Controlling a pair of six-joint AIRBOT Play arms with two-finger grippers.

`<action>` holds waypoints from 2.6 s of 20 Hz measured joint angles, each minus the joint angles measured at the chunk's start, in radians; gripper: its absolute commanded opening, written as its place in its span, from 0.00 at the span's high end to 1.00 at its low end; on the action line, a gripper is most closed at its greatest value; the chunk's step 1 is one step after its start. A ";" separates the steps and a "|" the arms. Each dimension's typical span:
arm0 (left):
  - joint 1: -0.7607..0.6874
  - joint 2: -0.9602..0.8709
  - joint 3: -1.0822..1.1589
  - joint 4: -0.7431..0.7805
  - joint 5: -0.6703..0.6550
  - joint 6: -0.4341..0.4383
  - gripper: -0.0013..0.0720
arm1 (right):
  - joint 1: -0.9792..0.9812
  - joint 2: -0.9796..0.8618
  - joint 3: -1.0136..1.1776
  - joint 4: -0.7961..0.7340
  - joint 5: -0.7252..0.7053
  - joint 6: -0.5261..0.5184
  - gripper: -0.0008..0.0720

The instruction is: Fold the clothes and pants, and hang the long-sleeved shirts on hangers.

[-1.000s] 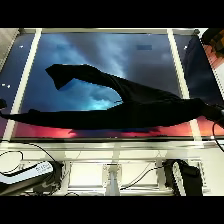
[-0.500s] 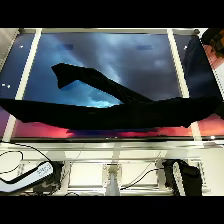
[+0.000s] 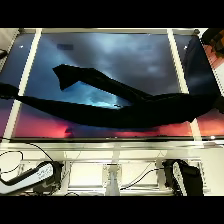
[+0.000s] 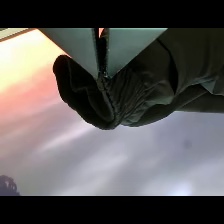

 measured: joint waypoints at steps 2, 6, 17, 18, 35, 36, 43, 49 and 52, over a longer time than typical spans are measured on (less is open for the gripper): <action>-0.006 -0.071 0.000 -0.011 0.047 -0.009 0.97 | 0.000 -0.004 0.000 0.000 -0.011 0.000 0.96; -0.023 -0.210 0.001 -0.090 0.267 -0.079 0.97 | 0.000 -0.017 -0.012 0.001 -0.099 0.000 0.96; -0.032 -0.319 0.002 -0.408 0.921 -0.209 0.97 | 0.000 -0.416 -0.135 0.086 -0.506 0.011 0.96; -0.032 -0.328 0.001 -0.415 0.935 -0.213 0.97 | 0.000 -0.469 -0.137 0.109 -0.511 0.011 0.96; -0.027 -0.283 0.010 -0.531 1.052 -0.217 0.97 | 0.000 -0.529 0.005 0.105 -0.225 -0.100 0.96; -0.019 -0.246 0.010 -0.520 1.061 -0.217 0.97 | 0.000 -0.501 0.012 0.097 -0.235 -0.102 0.96; 0.089 0.035 0.011 -0.428 1.094 -0.217 0.97 | 0.000 -0.272 0.063 0.065 -0.406 -0.108 0.96; 0.193 0.192 0.011 -0.391 1.051 -0.217 0.97 | 0.000 -0.135 0.122 0.060 -0.454 -0.109 0.96; 0.231 0.235 0.011 -0.303 0.921 -0.217 0.97 | 0.000 -0.062 0.133 0.057 -0.422 -0.123 0.96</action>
